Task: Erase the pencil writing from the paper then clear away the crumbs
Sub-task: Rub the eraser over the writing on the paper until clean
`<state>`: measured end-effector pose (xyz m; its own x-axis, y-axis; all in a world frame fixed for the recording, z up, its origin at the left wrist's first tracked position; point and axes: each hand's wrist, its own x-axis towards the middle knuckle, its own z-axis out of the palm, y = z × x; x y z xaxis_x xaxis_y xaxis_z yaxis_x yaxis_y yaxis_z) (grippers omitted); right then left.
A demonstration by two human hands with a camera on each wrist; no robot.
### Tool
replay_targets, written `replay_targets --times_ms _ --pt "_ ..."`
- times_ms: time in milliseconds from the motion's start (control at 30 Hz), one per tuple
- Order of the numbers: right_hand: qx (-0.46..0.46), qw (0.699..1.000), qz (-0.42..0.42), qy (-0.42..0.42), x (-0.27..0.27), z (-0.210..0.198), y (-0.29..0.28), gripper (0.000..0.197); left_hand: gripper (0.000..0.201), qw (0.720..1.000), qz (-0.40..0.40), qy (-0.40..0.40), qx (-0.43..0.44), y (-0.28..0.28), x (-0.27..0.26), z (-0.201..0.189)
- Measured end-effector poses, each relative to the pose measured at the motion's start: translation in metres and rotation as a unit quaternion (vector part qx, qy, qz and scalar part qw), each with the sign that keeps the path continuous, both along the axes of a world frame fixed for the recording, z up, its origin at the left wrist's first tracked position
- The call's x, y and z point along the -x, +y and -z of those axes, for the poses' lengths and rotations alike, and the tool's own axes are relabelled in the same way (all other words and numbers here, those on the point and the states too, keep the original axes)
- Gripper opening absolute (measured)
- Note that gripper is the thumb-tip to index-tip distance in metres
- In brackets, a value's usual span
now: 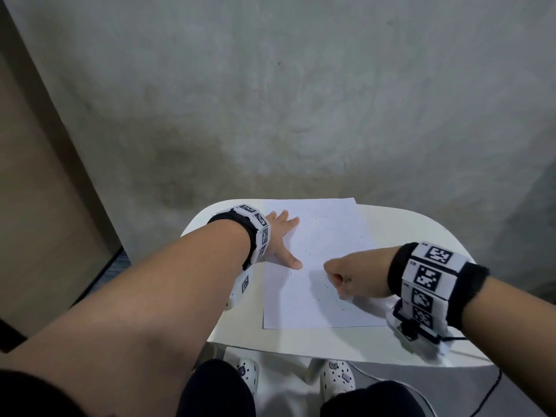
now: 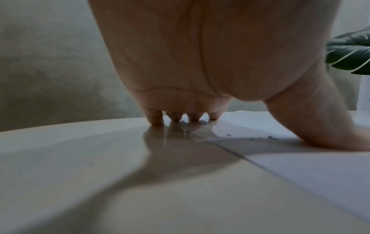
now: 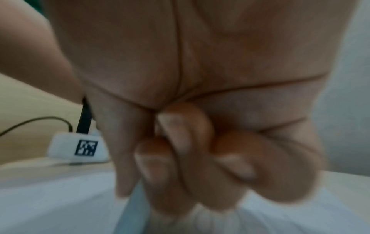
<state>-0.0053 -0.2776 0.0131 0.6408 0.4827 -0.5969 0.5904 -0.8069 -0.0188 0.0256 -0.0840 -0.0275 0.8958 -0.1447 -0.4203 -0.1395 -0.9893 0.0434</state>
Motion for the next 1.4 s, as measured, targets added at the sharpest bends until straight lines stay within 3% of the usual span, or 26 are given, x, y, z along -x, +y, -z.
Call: replay_targets --times_ms 67,233,500,733,833,933,1133,1267,1400 --pt "0.034 0.999 -0.009 -0.001 -0.003 -0.004 0.005 0.008 0.110 1.000 0.000 -0.003 0.001 -0.001 0.001 0.000" --pt "-0.072 0.993 0.032 -0.088 -0.014 -0.001 0.024 0.005 0.109 1.000 -0.002 -0.004 -0.002 -0.002 0.002 -0.001" --pt "0.048 0.999 -0.009 -0.018 -0.001 -0.005 -0.001 0.008 0.110 1.000 -0.001 -0.006 0.002 0.001 0.000 0.002" --pt "-0.066 0.994 0.030 -0.078 -0.017 0.004 0.014 0.004 0.110 1.000 -0.001 -0.002 0.005 0.000 0.000 0.000" --pt "-0.038 0.999 0.020 -0.028 -0.005 0.001 -0.006 0.008 0.110 1.000 0.000 -0.002 0.004 -0.001 -0.001 0.000" --pt "0.053 0.998 0.014 0.019 -0.003 -0.011 -0.009 0.011 0.109 1.000 -0.001 -0.007 0.005 -0.001 0.002 0.000" --pt "-0.044 0.995 0.033 -0.087 -0.023 -0.002 0.017 0.006 0.110 1.000 -0.002 0.001 -0.003 -0.001 -0.001 0.000" --pt "-0.021 0.999 0.015 -0.048 -0.012 0.001 0.000 0.009 0.110 1.000 -0.002 -0.002 0.003 0.000 -0.001 0.002" --pt "0.069 0.998 0.002 0.005 -0.008 -0.012 -0.002 0.012 0.109 1.000 -0.004 -0.002 0.002 0.000 0.000 0.001"
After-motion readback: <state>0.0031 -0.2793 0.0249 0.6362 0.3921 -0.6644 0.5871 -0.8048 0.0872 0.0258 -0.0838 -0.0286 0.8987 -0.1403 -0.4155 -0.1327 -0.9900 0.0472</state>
